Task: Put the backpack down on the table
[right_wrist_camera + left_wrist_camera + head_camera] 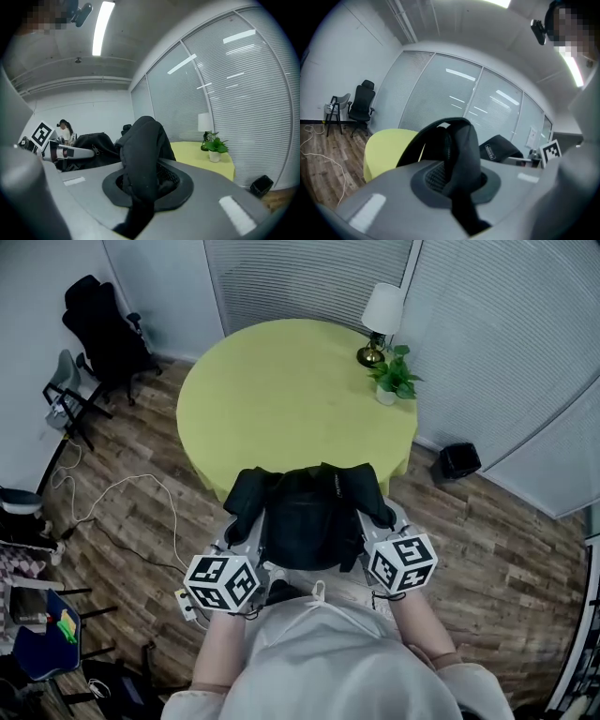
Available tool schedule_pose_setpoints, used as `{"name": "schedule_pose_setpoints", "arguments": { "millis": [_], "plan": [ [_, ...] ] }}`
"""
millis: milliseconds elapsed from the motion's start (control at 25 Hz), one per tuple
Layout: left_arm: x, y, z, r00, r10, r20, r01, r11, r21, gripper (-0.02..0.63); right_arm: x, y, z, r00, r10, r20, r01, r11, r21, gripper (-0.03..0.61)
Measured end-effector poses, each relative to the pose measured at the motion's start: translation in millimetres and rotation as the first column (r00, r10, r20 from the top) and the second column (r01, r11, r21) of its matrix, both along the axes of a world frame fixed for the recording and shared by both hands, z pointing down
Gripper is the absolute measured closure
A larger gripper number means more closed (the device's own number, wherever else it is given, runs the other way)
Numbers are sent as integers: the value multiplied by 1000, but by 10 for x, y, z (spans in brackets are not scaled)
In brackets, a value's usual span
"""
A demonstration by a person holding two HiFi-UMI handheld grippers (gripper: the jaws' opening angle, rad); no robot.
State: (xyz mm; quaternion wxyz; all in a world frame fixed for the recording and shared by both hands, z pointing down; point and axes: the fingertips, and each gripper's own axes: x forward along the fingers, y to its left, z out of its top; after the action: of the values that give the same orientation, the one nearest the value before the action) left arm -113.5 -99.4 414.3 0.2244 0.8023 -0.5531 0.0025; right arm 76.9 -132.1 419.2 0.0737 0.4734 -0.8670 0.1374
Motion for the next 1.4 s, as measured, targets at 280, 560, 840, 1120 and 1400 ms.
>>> {"name": "schedule_pose_setpoints", "arguments": {
  "millis": [280, 560, 840, 1120, 1400],
  "plan": [
    [-808, -781, -68, 999, 37, -9, -37, 999, -2, 578, -736, -689, -47, 998, 59, 21, -58, 998, -6, 537],
    [-1283, -1303, -4, 999, 5, -46, -6, 1000, -20, 578, -1120, -1232, -22, 998, 53, 24, -52, 998, -25, 537],
    [-1315, -1848, 91, 997, -56, -54, 54, 998, -38, 578, -1131, -1905, 81, 1000, -8, 24, 9, 999, -37, 537],
    [-1250, -2620, 152, 992, -115, -47, 113, 992, -50, 578, -1082, -2776, 121, 997, -78, 14, 79, 997, -25, 537],
    [-1096, -3483, 211, 993, -112, -41, 109, 992, -57, 578, -925, -3624, 139, 997, -75, 5, 75, 997, -21, 537]
  ]
}}
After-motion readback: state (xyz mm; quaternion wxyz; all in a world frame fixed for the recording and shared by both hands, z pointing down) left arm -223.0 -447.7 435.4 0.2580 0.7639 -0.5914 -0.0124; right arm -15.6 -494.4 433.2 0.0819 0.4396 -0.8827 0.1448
